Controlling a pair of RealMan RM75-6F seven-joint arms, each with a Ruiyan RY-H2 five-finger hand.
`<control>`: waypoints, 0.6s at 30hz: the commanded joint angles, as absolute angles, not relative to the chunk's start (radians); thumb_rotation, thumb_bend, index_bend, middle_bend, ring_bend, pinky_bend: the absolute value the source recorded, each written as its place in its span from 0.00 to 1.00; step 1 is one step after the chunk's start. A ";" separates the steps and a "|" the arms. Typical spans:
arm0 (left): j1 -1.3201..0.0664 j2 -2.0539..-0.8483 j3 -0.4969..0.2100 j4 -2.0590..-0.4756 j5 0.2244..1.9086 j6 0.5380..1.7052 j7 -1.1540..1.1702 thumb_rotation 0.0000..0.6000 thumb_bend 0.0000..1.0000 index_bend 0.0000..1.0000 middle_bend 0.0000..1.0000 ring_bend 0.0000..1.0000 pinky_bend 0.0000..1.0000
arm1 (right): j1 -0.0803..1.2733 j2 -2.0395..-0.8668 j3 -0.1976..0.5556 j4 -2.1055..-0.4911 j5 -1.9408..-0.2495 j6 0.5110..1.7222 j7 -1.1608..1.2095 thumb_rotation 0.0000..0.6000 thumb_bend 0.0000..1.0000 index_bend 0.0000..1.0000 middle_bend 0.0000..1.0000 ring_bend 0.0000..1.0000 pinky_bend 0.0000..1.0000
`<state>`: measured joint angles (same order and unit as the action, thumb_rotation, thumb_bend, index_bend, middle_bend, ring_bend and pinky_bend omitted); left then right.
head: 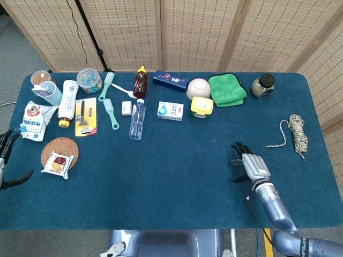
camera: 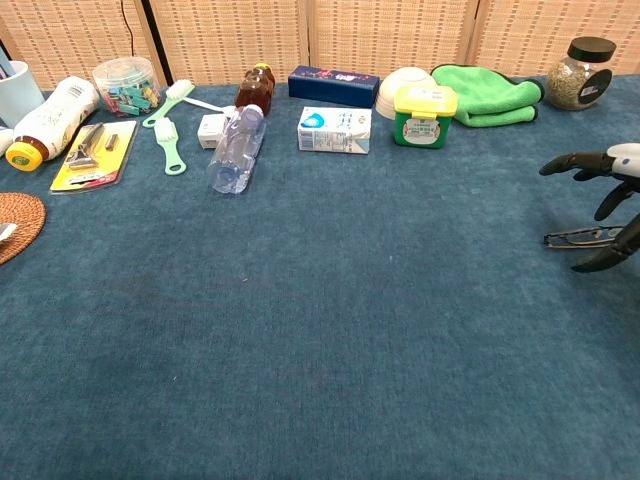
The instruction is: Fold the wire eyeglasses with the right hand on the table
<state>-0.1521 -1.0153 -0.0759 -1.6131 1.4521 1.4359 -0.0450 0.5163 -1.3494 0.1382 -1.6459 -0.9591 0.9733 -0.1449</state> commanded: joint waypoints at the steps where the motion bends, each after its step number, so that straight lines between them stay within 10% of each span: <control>1: -0.152 -1.016 -0.075 -1.611 1.452 1.435 -0.047 0.74 0.20 0.00 0.00 0.00 0.00 | 0.513 -1.348 0.132 -1.655 -0.964 0.977 -0.151 1.00 0.13 0.10 0.04 0.06 0.27; 18: -0.151 -1.023 -0.075 -1.602 1.456 1.435 -0.055 0.74 0.20 0.00 0.00 0.00 0.00 | 0.491 -1.339 0.103 -1.703 -0.975 0.998 -0.177 1.00 0.13 0.10 0.05 0.06 0.27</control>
<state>-0.1508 -1.0228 -0.0747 -1.6017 1.4564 1.4355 -0.0546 0.4908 -1.3385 0.1026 -1.7030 -0.9751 0.9979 -0.1774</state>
